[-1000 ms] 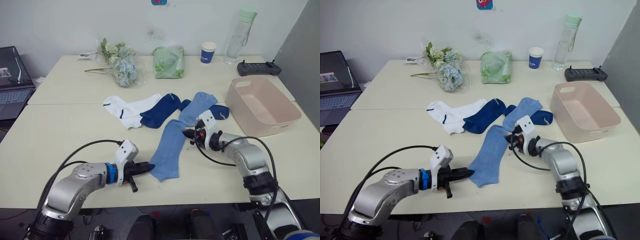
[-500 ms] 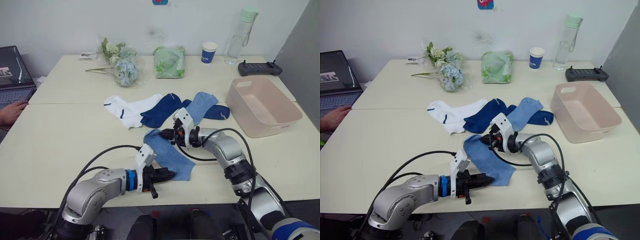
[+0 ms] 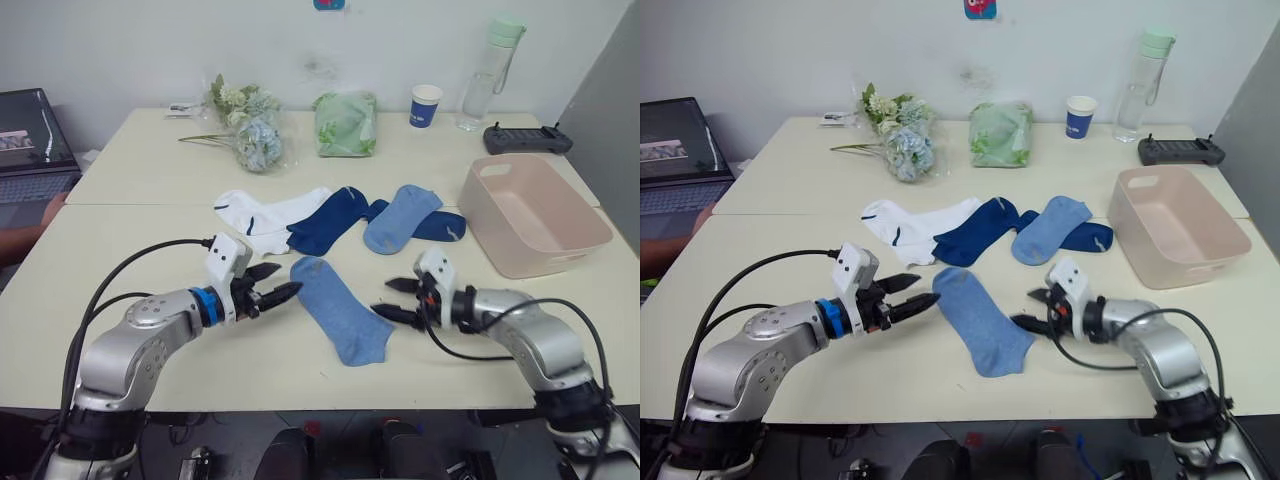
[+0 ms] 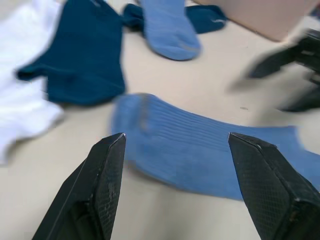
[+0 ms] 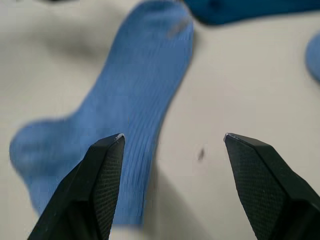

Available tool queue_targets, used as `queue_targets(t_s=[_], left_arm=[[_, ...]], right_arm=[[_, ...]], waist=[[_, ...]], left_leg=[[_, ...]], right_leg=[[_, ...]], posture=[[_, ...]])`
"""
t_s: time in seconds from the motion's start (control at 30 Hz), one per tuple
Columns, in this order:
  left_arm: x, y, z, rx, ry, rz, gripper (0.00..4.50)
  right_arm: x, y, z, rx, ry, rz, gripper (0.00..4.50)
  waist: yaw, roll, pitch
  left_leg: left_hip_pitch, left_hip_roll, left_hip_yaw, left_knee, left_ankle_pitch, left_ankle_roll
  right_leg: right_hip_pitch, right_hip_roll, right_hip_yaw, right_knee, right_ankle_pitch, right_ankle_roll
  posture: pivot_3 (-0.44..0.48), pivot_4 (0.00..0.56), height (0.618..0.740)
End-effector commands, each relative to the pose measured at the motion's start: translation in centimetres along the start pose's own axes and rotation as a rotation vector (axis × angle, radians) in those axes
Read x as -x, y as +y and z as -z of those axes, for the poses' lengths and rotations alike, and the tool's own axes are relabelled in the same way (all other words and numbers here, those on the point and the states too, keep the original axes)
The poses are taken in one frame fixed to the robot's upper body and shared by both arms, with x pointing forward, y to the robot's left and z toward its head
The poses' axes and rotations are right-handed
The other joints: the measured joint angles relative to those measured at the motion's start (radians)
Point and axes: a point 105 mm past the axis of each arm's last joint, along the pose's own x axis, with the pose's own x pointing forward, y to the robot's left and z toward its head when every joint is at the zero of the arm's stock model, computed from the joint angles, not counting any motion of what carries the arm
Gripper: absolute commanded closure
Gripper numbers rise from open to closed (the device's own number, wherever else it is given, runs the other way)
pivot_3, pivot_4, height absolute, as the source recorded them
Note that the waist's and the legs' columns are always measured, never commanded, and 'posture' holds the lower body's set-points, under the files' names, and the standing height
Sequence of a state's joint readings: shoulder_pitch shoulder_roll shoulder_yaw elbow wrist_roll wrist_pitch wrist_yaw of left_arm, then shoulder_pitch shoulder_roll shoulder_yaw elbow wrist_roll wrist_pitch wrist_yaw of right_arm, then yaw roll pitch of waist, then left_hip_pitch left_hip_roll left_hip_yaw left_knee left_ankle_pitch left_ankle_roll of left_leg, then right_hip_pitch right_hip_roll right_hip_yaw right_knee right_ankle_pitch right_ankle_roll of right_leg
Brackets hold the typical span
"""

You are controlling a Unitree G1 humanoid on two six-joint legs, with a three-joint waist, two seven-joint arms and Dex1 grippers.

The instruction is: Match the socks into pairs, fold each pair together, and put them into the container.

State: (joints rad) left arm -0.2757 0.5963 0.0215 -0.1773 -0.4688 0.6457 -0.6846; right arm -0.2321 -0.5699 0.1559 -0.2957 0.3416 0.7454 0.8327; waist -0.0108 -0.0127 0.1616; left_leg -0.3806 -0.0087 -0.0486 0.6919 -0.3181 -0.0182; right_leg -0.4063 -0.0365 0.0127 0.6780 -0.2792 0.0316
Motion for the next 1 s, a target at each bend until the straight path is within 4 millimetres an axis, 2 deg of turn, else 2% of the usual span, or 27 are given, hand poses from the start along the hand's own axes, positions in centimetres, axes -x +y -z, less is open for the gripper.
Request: queue_targets(t_s=[0.03,0.1,0.17,0.23,0.47,0.5,0.6,0.77,0.87,1.0], left_arm=[[-1.7,1.0,-0.1,-0.073,-0.020,-0.032,1.15],[-2.4,1.2,0.2,-0.085,-0.013,-0.032,1.15],[-2.8,1.2,0.4,-0.093,-0.004,-0.017,1.53],[-2.8,1.1,0.5,-0.095,0.001,-0.007,2.06],[-1.9,1.0,0.9,-0.051,0.005,0.006,4.34],[-1.7,0.9,0.9,-0.035,0.002,0.008,4.48],[-0.8,0.1,1.5,0.008,0.006,0.010,4.48],[0.9,-2.7,2.3,0.131,-0.024,0.002,4.48],[2.0,-4.5,2.5,0.246,-0.075,-0.077,4.48],[2.6,-5.6,3.4,0.293,-0.107,-0.200,4.48]], right_arm=[[0.0,1.6,0.4,0.048,0.022,-0.046,1.10],[-0.2,1.8,0.7,0.025,0.018,-0.036,1.10],[-0.5,1.8,0.9,0.012,0.019,-0.023,1.48],[-0.6,1.9,1.1,0.011,0.021,-0.022,2.02],[-0.4,2.4,1.0,-0.011,0.007,-0.054,4.45],[-0.3,2.1,0.9,-0.017,0.002,-0.049,4.50],[0.2,1.3,0.6,-0.012,-0.007,-0.020,4.50],[0.8,-1.3,-0.7,0.068,-0.004,0.035,4.50],[0.6,-2.6,-2.0,0.128,0.007,0.024,4.50],[-0.7,-2.8,-3.0,0.150,0.005,-0.020,4.50]], waist=[[-0.005,0.000,0.000],[-0.008,-0.001,0.000],[-0.011,-0.001,0.000],[-0.013,-0.001,0.000],[-0.014,-0.001,0.000],[-0.014,-0.001,0.000],[-0.015,-0.001,0.000],[-0.016,-0.001,0.000],[-0.017,-0.001,0.000],[-0.015,-0.001,0.000]], left_leg=[[0.000,0.000,0.000,0.000,0.000,0.000],[0.000,0.000,0.000,0.000,0.000,0.000],[0.000,0.001,0.000,0.000,0.000,0.000],[0.000,0.001,0.000,0.000,0.000,0.000],[0.000,0.001,-0.001,0.000,0.000,0.000],[0.000,0.001,-0.001,0.000,0.000,0.000],[0.000,0.001,-0.001,0.000,0.000,0.000],[0.000,0.001,0.000,0.000,0.000,0.000],[0.000,0.001,0.000,0.001,0.000,0.000],[0.000,0.001,-0.001,0.000,0.000,0.000]], right_leg=[[0.000,0.000,0.000,0.000,0.000,0.000],[0.000,0.000,0.000,0.000,0.000,0.000],[0.000,0.001,0.000,0.000,0.000,0.000],[0.000,0.001,0.000,0.000,0.000,0.000],[0.000,0.001,0.000,0.000,0.000,0.000],[0.000,0.001,0.000,0.000,0.000,0.000],[0.000,0.000,0.000,0.000,0.000,0.000],[0.000,-0.001,0.001,0.000,0.000,0.000],[0.000,-0.001,0.001,0.001,0.000,0.000],[0.000,-0.001,0.000,0.000,0.000,0.000]], posture=[[0.000,0.150,0.740],[0.000,0.150,0.740],[0.000,0.150,0.740],[0.000,0.150,0.740],[0.000,0.150,0.740],[0.000,0.150,0.740],[0.000,0.150,0.740],[0.000,0.150,0.740],[0.000,0.150,0.740],[0.000,0.150,0.740]])
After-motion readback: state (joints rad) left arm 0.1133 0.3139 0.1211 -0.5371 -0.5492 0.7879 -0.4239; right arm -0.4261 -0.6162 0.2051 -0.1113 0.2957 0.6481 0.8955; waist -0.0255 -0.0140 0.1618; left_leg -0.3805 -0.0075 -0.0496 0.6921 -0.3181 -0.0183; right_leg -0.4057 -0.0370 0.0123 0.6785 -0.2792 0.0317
